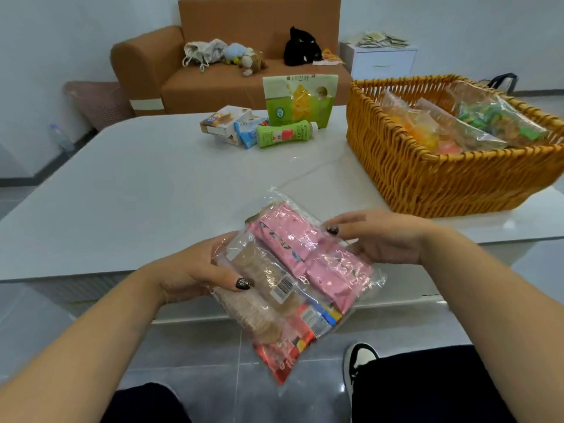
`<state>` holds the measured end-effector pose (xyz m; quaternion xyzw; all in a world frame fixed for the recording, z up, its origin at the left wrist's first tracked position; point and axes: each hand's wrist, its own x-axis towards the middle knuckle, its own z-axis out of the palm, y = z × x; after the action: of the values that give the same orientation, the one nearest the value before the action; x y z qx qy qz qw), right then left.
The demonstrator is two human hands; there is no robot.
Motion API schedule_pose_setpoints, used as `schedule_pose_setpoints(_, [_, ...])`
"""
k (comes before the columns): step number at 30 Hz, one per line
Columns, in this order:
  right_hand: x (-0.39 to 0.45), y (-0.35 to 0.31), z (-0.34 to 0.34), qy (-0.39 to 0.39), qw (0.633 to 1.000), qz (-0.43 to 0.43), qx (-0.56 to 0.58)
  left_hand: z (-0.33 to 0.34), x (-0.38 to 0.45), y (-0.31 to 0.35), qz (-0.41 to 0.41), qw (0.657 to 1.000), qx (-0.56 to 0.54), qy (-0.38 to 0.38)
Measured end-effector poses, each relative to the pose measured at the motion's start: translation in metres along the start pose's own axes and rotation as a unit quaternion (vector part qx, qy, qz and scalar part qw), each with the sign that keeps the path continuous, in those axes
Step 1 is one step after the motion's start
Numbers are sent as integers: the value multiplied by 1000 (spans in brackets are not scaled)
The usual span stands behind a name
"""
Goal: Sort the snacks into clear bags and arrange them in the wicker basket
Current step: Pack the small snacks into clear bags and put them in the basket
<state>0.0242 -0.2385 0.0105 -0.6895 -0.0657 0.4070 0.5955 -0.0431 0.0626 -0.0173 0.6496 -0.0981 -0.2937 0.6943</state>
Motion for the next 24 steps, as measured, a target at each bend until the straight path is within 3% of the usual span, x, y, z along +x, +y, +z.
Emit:
schedule_pose_setpoints(5, [11, 13, 31, -72, 996, 49, -15, 2, 5, 6, -17, 998, 56, 8])
schedule_pose_setpoints(13, [-2, 22, 31, -55, 994, 12, 93, 18, 7, 17, 5, 979, 69, 190])
schedule_pose_setpoints(18, [-37, 25, 9, 38, 995, -18, 92, 59, 35, 42, 34, 962, 175, 209])
schedule_pose_setpoints(22, [-68, 26, 4, 139, 980, -70, 120, 76, 71, 85, 65, 926, 290, 235])
schedule_pose_setpoints(24, [-80, 24, 1, 203, 967, -109, 111, 84, 91, 101, 76, 917, 298, 253])
